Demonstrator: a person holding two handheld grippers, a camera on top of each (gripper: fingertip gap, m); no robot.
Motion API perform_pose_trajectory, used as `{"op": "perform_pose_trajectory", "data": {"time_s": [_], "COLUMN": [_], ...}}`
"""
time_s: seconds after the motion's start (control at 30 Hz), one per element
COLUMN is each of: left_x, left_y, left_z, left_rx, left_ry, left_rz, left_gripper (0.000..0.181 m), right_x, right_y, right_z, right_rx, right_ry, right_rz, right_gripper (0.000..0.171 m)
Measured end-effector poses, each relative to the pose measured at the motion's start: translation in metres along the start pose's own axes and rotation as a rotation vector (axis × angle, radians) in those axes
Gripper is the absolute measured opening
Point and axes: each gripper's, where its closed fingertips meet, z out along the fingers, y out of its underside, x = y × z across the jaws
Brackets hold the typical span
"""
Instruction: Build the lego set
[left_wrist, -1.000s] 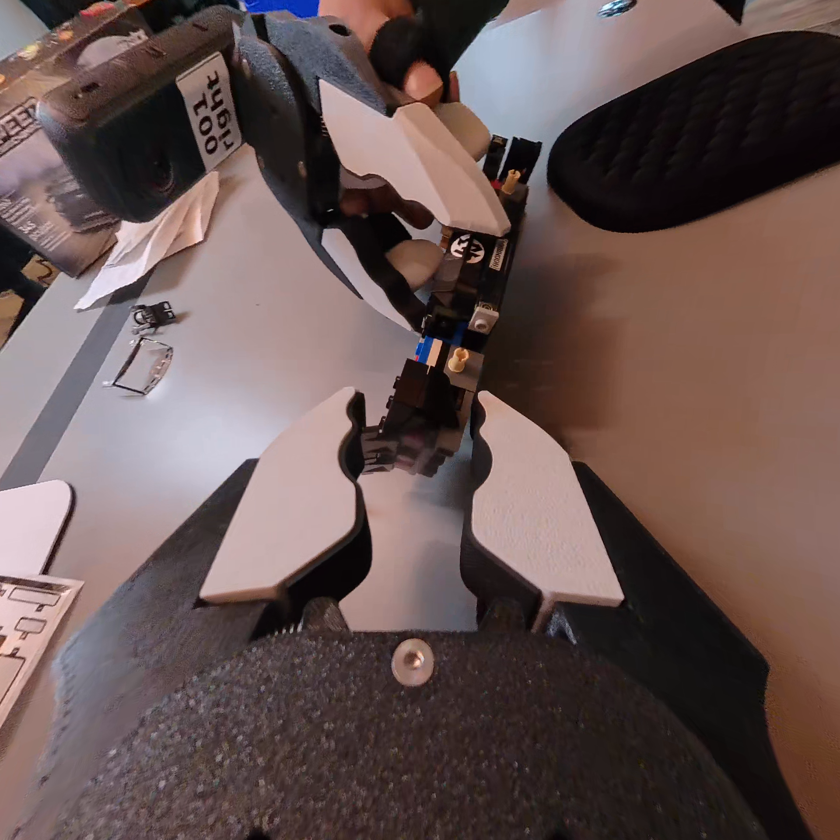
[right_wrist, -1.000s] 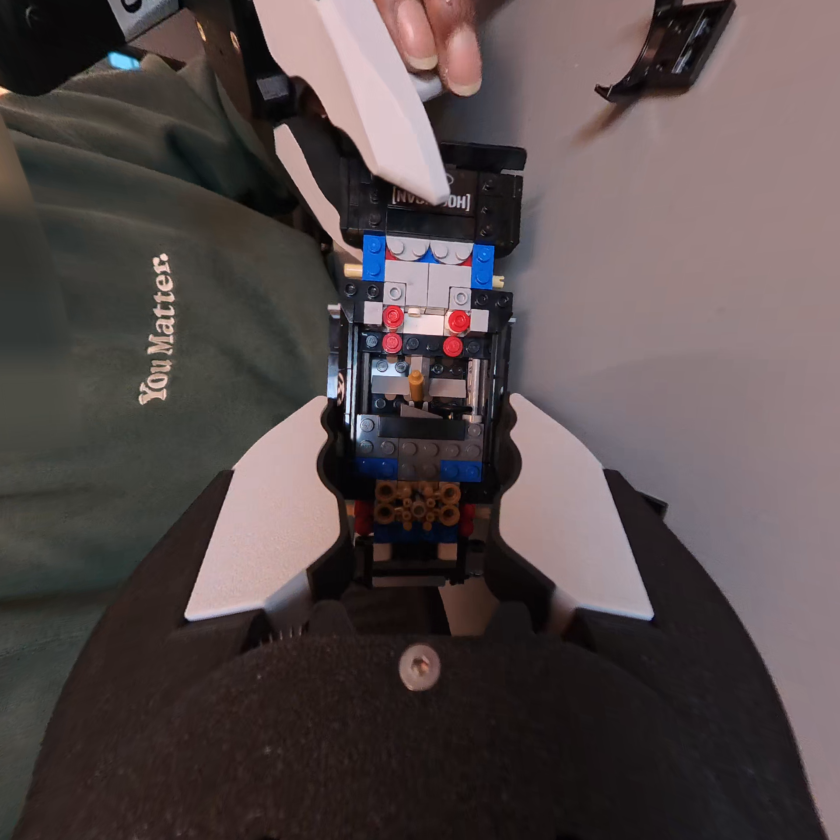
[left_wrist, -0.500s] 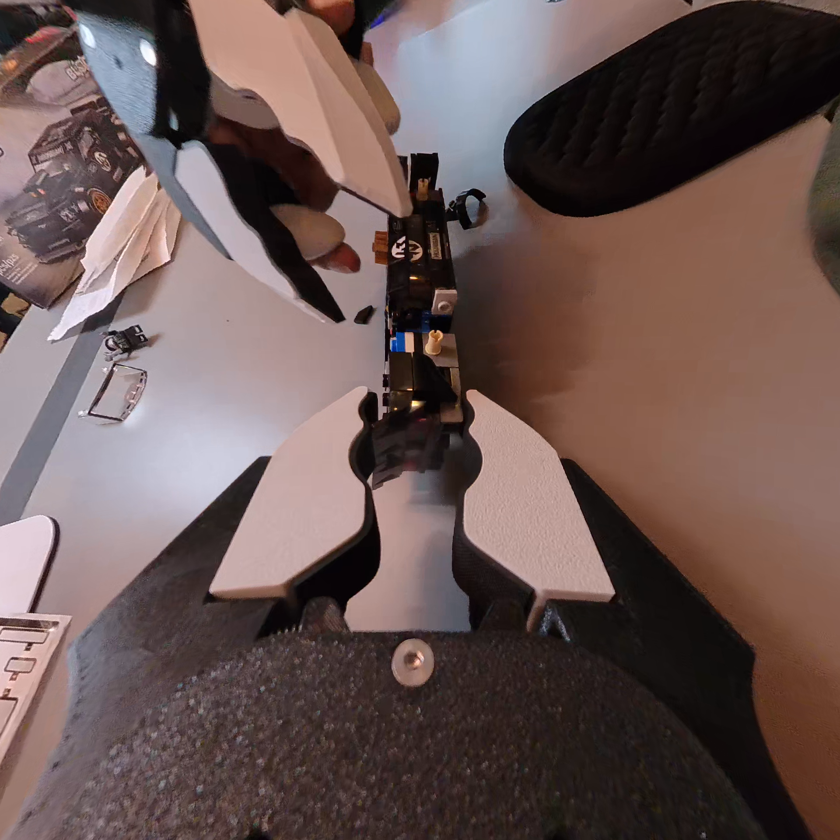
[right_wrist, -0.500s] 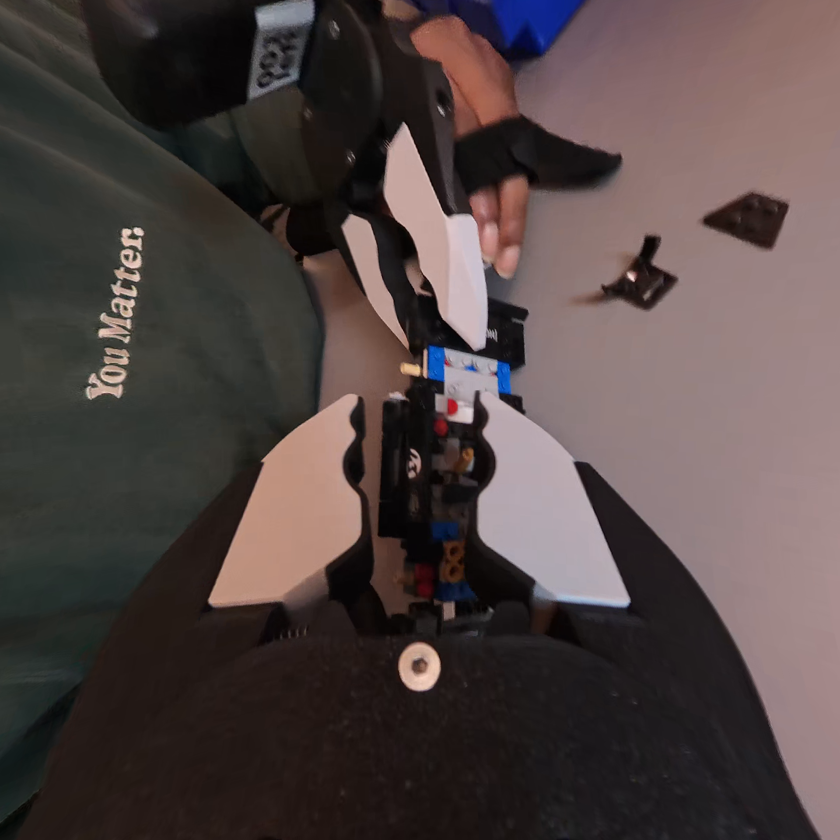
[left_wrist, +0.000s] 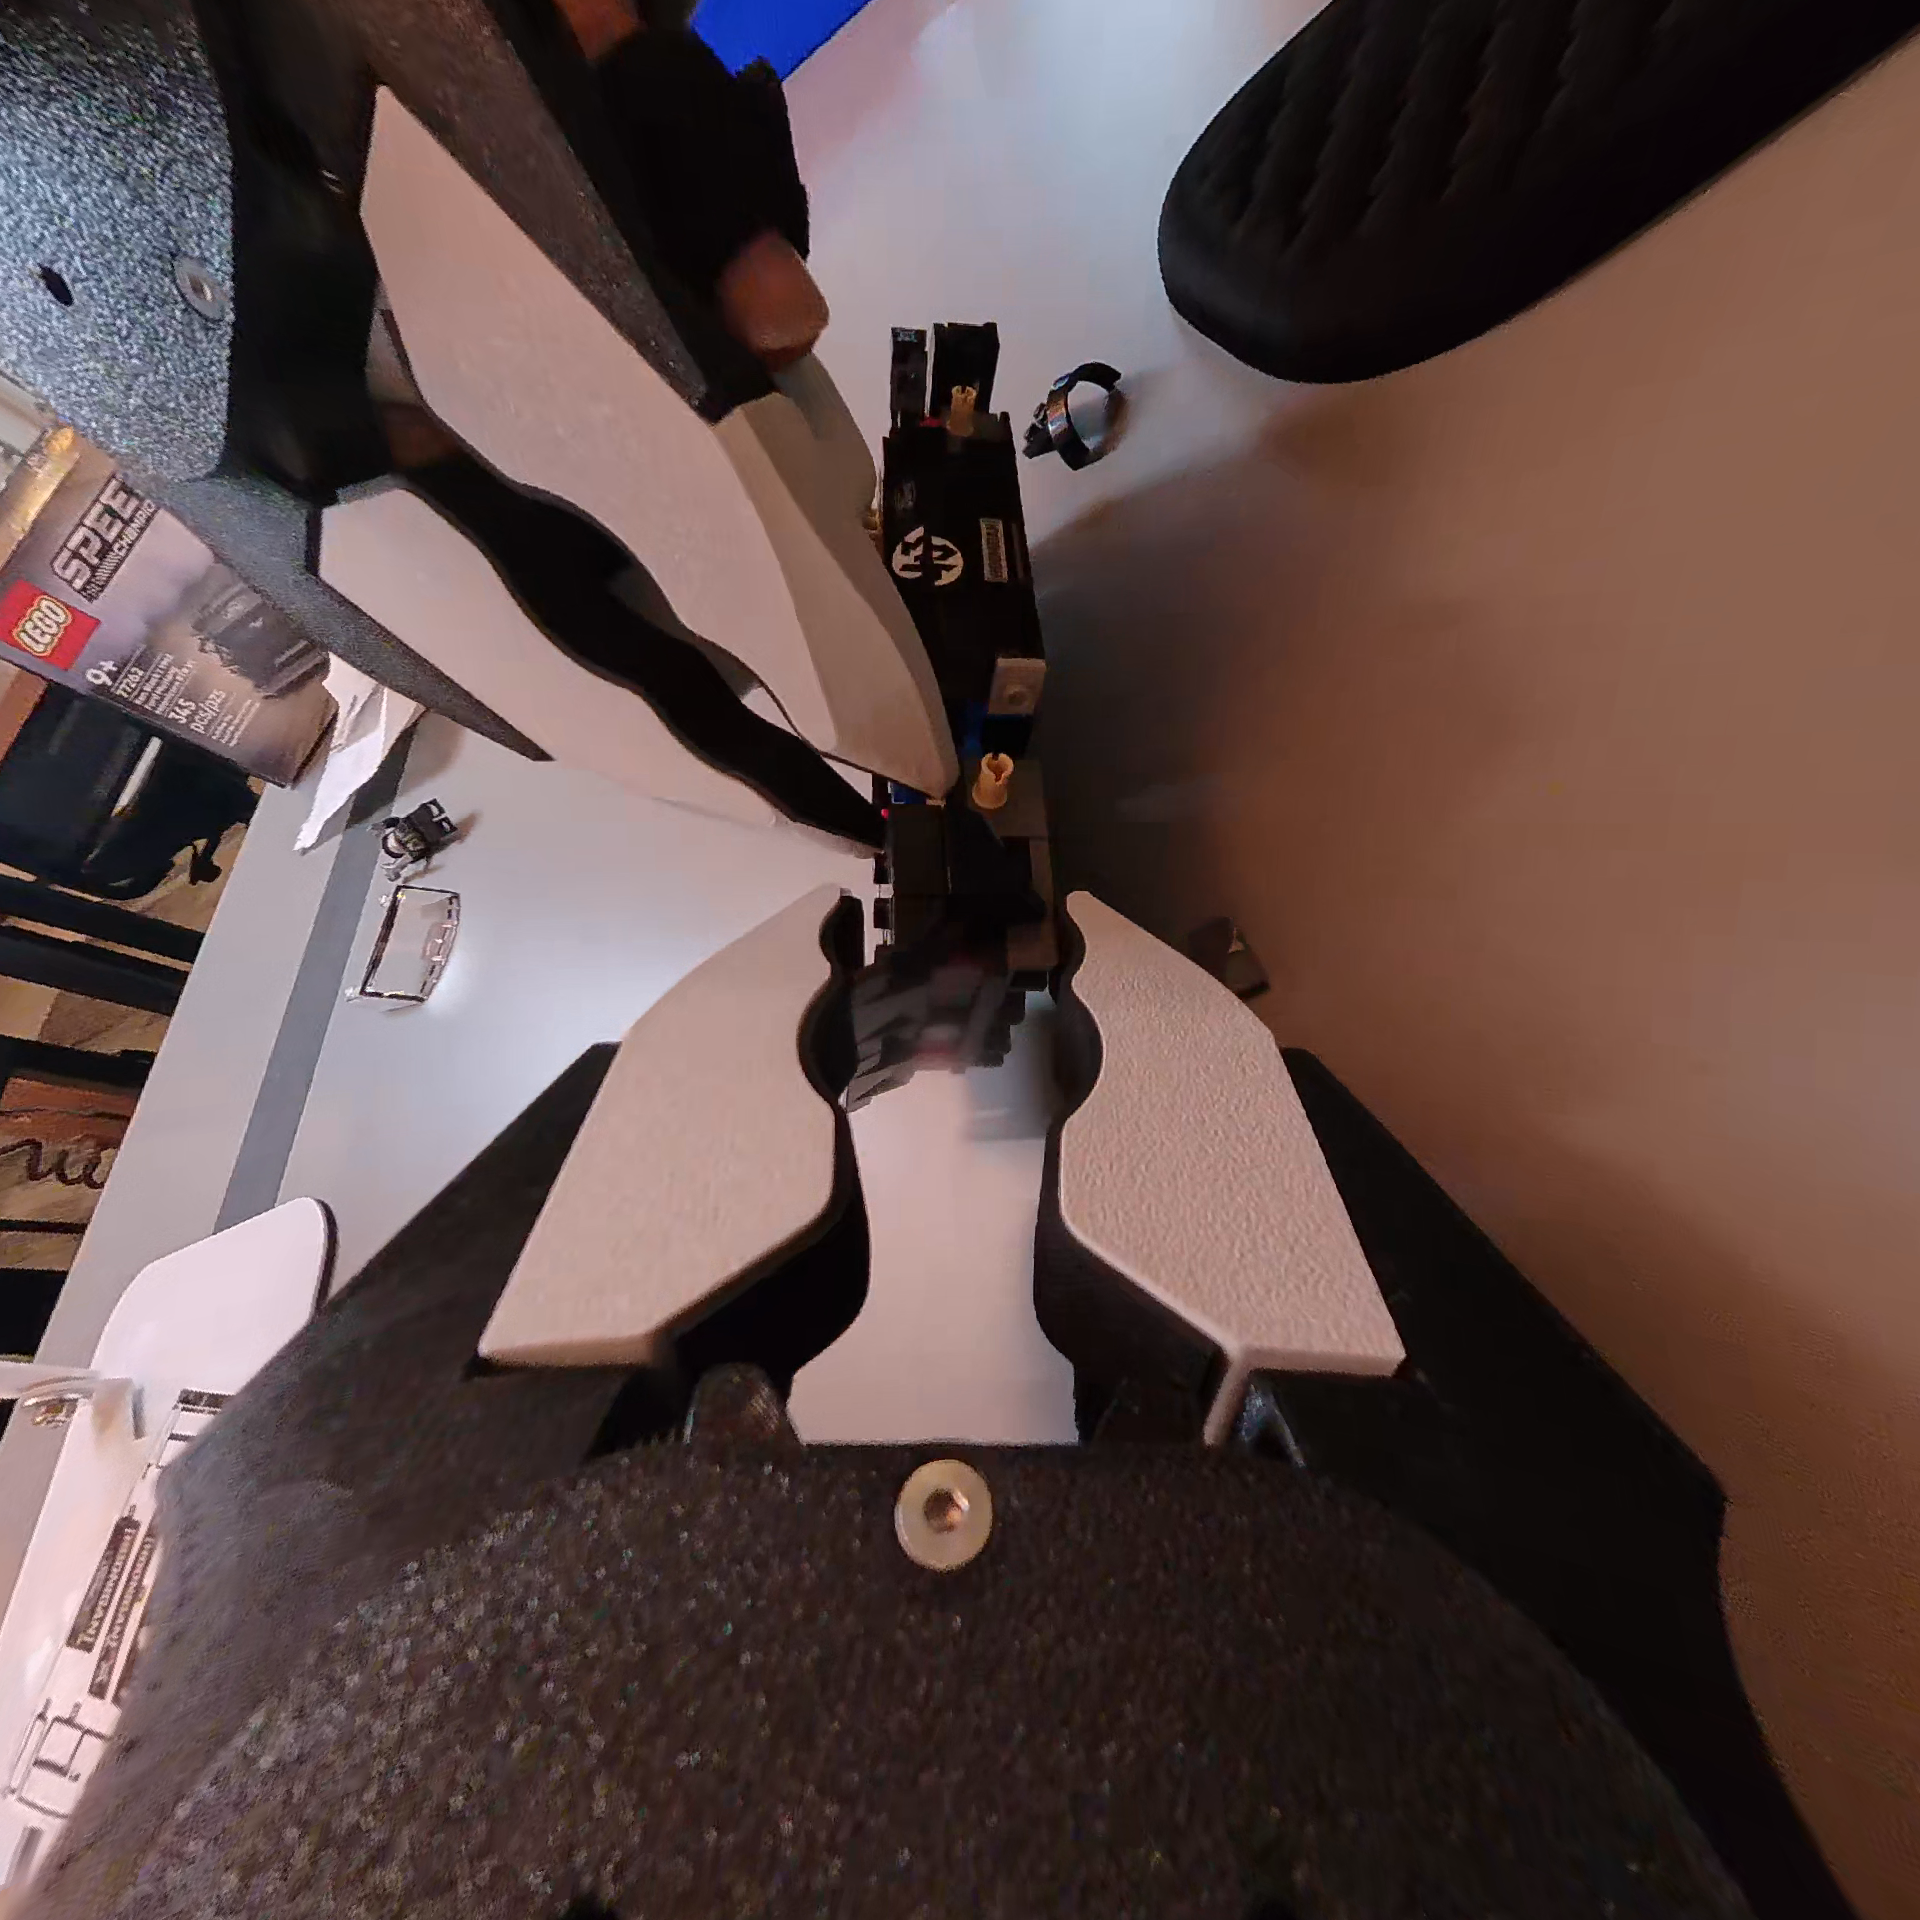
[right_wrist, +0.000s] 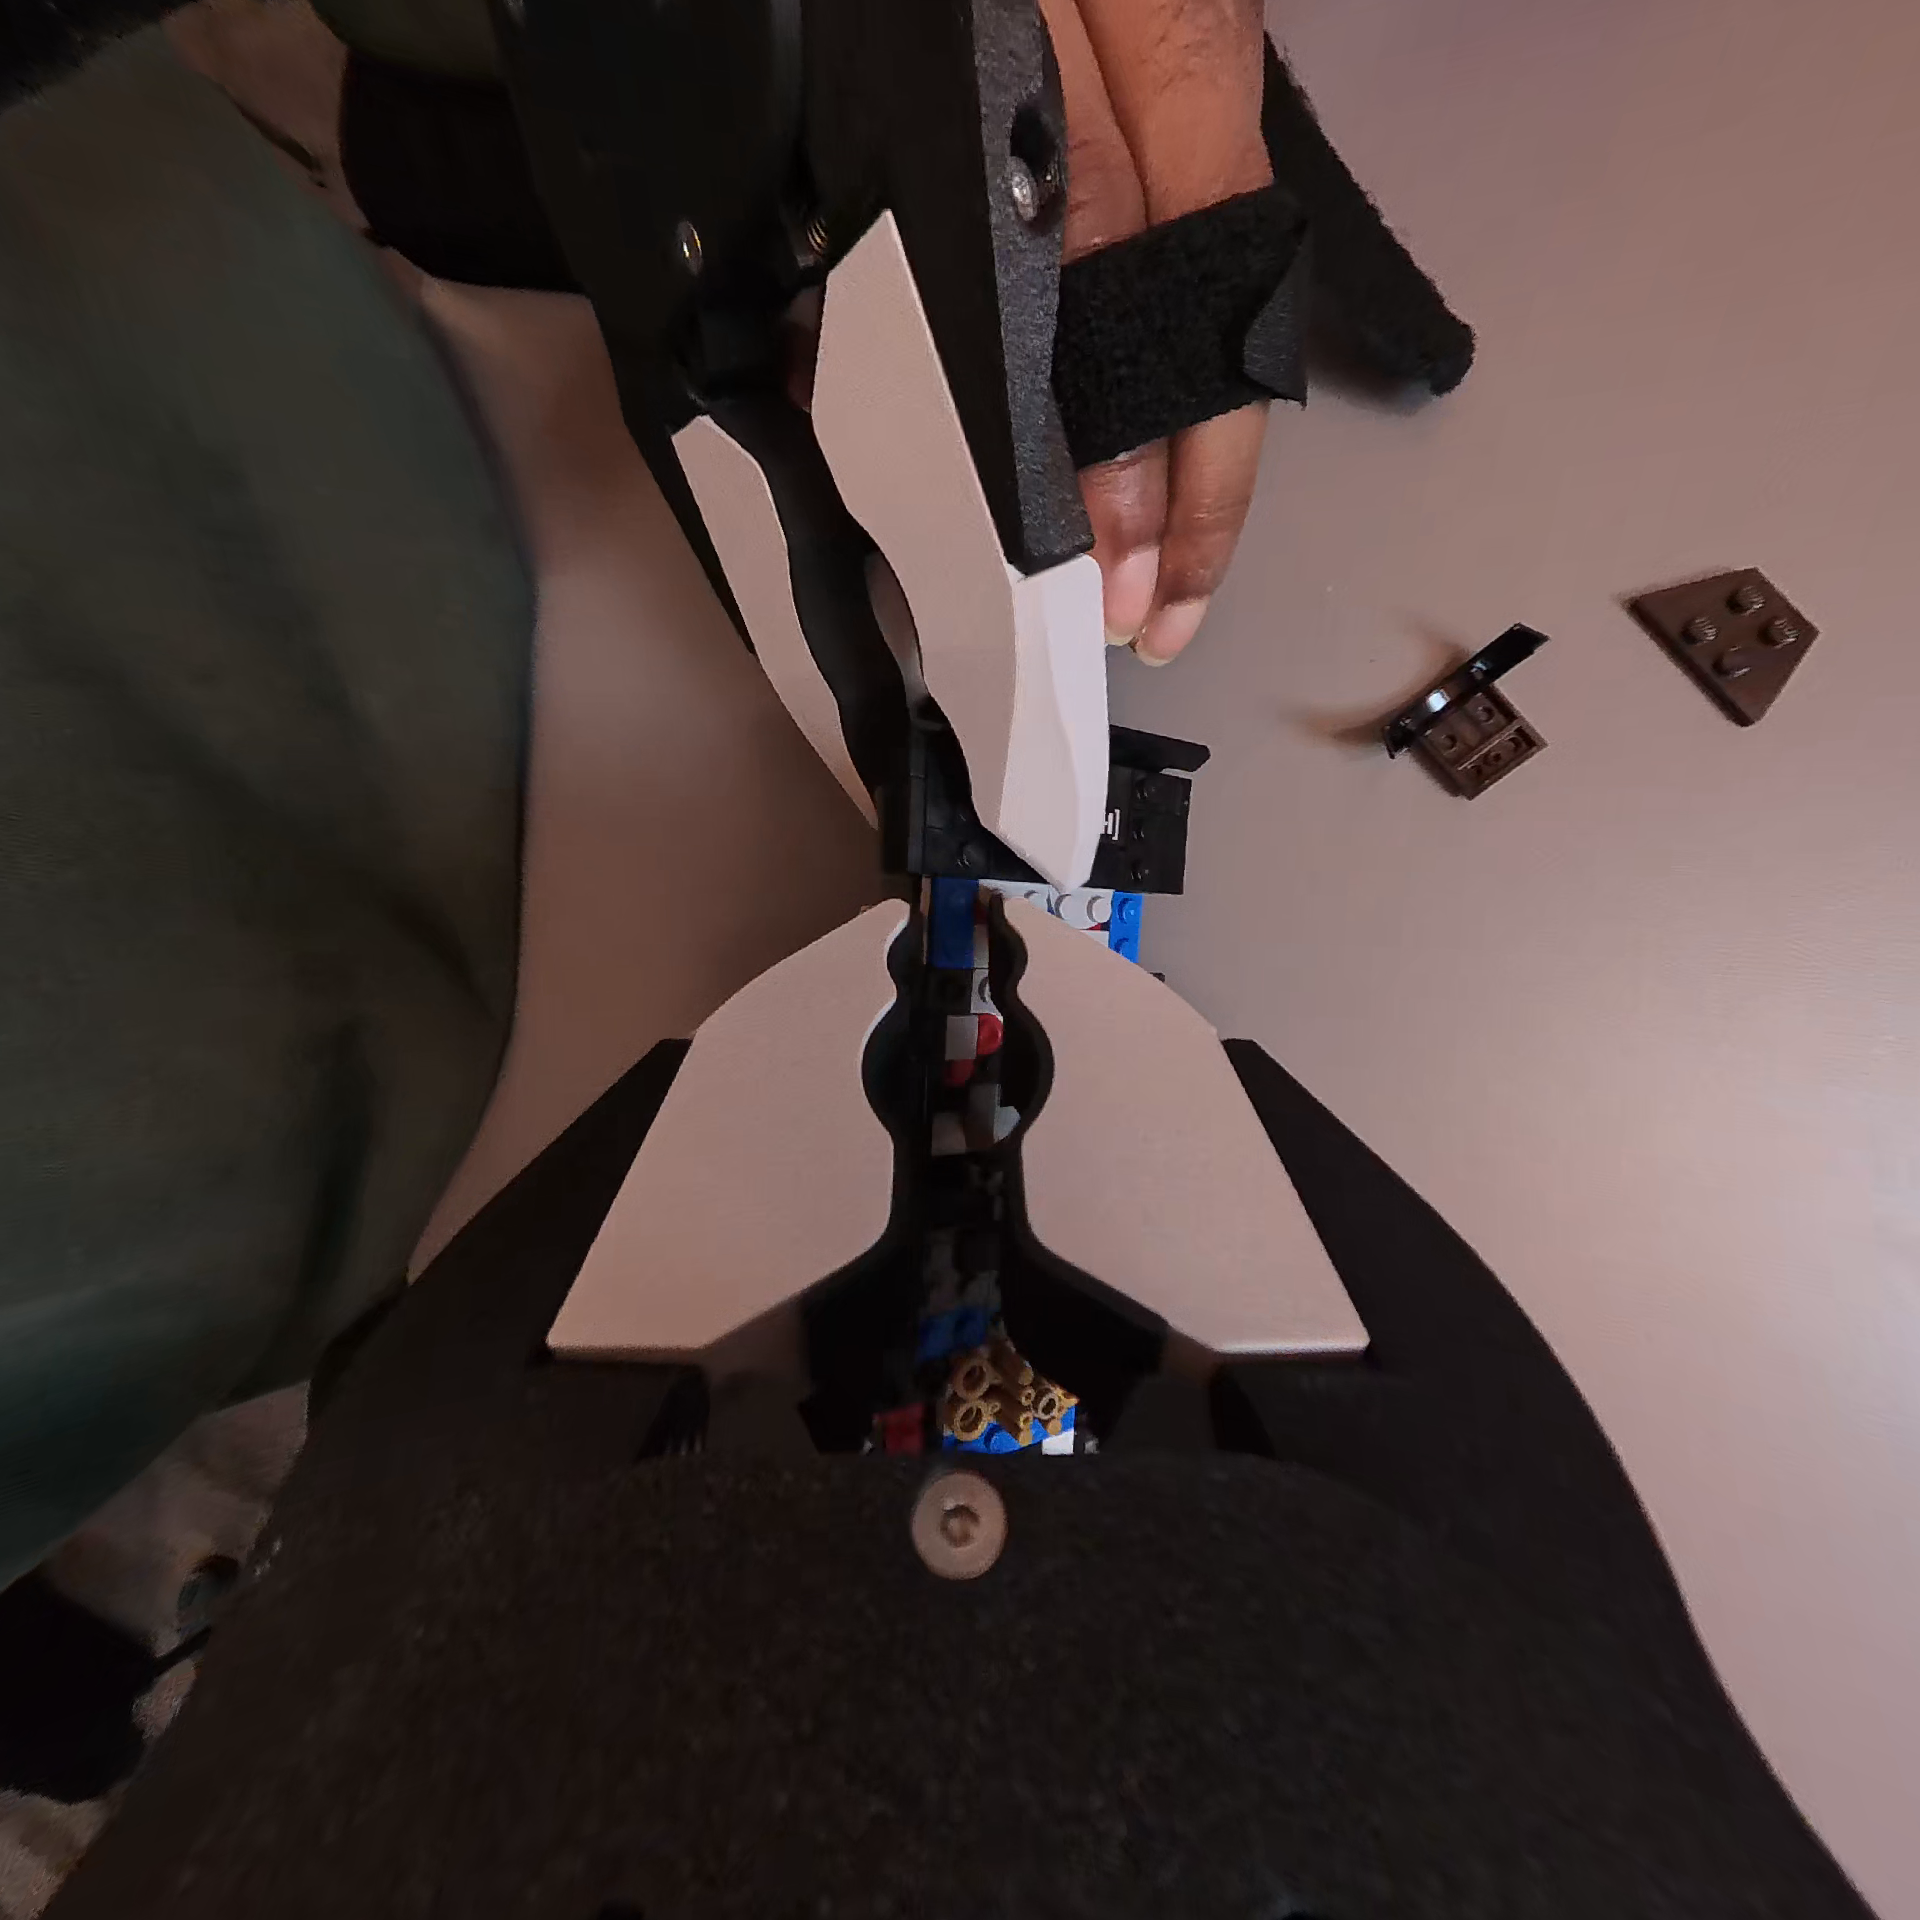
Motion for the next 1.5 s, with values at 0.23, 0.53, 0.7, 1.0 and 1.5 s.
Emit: {"op": "perform_pose_trajectory", "data": {"time_s": [0.23, 0.53, 0.7, 1.0, 1.5], "left_x": [0.001, 0.002, 0.003, 0.002, -0.001], "left_y": [0.000, 0.000, 0.003, 0.003, 0.004], "left_z": [0.002, 0.005, 0.006, 0.007, 0.009], "left_rx": [-0.009, -0.020, -0.034, -0.041, -0.064], "left_ry": [-0.017, -0.027, -0.024, -0.037, -0.054], "left_rz": [0.034, 0.051, 0.055, 0.075, 0.053], "left_gripper": [0.034, 0.034, 0.034, 0.034, 0.034], "right_x": [-0.002, -0.004, -0.006, -0.001, 0.002], "right_y": [0.002, -0.002, 0.003, 0.002, 0.003], "right_z": [0.001, 0.000, -0.001, 0.004, 0.003], "right_rx": [0.001, 0.085, 0.072, 0.038, -0.054], "right_ry": [-0.008, -0.094, -0.039, 0.058, 0.152], "right_rz": [0.003, 0.114, 0.039, -0.039, -0.081], "right_gripper": [0.007, 0.000, 0.000, 0.006, 0.006]}}
